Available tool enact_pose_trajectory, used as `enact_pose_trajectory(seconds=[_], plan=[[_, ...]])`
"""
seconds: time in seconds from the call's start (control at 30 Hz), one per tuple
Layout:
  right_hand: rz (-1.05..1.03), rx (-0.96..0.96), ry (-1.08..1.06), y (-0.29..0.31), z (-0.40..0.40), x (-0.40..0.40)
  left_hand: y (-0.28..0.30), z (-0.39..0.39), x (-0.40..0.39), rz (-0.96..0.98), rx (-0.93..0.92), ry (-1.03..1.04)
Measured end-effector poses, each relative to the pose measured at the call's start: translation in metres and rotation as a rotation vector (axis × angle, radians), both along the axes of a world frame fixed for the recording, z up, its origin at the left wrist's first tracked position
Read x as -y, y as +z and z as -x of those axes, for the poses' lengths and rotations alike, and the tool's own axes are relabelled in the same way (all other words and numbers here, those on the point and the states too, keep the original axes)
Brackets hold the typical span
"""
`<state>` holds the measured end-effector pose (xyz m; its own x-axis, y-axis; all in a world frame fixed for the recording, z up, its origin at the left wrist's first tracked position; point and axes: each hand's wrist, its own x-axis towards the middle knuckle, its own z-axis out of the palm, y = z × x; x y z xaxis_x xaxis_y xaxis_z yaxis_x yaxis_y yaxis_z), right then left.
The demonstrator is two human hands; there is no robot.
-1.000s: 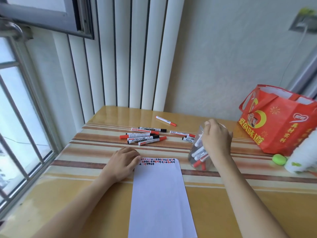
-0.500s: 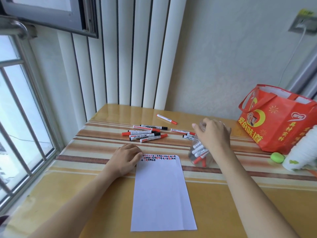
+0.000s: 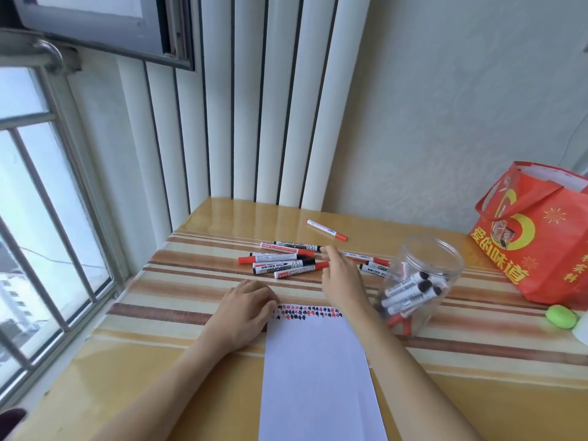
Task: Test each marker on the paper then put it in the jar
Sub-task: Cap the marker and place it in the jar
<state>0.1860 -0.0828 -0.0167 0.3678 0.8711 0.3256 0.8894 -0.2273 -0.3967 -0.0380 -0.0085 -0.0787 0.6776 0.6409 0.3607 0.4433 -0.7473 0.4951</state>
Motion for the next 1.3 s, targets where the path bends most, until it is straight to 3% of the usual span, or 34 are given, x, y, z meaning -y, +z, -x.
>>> enact_pose_trajectory(seconds=[0.17, 0.57, 0.73, 0.93, 1.0, 1.1, 1.2, 1.3], plan=[[0.102, -0.074, -0.003, -0.028, -0.005, -0.013, -0.002, 0.001, -0.001, -0.008, 0.006, -0.014], [-0.060, 0.118, 0.098, -0.025, -0.018, 0.011, -0.006, 0.001, -0.006, 0.032, 0.055, -0.035], [-0.008, 0.146, 0.201, -0.028, -0.011, 0.022, -0.003, 0.002, -0.005, 0.042, 0.056, -0.039], [-0.072, 0.219, 0.162, -0.035, -0.002, 0.032, 0.002, 0.004, 0.000, 0.049, 0.100, -0.049], [-0.176, 0.083, 0.145, -0.031, 0.007, 0.037, 0.005, 0.004, 0.002, 0.057, 0.129, -0.049], [-0.317, -0.297, 0.156, -0.022, 0.025, 0.044, 0.007, 0.006, 0.004, 0.032, 0.142, -0.073], [-0.228, -0.851, 0.226, -0.017, 0.045, 0.046, 0.010, 0.006, 0.006, 0.005, 0.126, -0.141], [-0.182, -1.059, 0.351, -0.020, 0.055, 0.047, 0.008, 0.004, 0.007, -0.068, 0.092, -0.201]])
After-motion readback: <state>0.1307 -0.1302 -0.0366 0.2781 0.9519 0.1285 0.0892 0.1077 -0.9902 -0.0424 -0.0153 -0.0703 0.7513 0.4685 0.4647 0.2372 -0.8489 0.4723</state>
